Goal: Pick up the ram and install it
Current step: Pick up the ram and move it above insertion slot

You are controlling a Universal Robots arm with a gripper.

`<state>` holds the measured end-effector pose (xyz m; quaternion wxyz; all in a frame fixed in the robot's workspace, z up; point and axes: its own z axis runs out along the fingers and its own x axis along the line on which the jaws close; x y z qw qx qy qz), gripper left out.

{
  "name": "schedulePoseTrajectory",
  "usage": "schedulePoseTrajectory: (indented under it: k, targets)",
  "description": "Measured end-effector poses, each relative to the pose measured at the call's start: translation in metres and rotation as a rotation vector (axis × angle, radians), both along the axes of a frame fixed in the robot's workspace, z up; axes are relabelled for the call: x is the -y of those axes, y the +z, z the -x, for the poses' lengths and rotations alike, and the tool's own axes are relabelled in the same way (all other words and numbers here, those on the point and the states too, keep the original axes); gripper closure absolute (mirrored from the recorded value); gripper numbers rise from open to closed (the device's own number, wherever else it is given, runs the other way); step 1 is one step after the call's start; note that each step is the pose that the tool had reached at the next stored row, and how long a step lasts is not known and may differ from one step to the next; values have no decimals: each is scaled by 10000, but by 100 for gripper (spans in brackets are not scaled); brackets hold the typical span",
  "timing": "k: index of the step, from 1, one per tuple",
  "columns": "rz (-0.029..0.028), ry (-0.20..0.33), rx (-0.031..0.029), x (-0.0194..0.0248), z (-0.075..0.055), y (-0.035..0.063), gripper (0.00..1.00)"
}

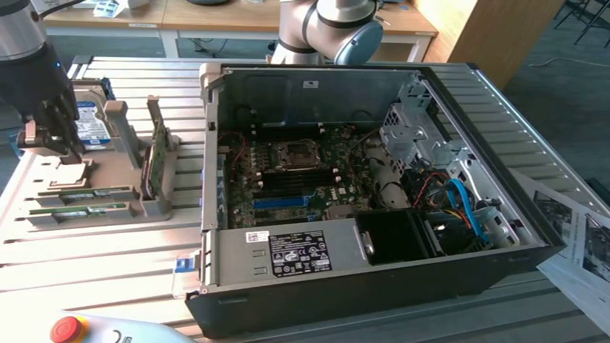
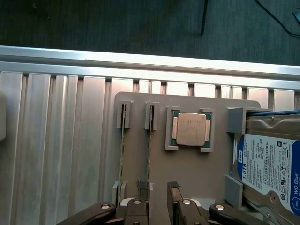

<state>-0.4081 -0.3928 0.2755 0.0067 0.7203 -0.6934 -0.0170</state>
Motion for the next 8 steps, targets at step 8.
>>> schedulePoseTrajectory:
  k: [8]
  targets:
    - [-1,0,2,0,0,-54,70]
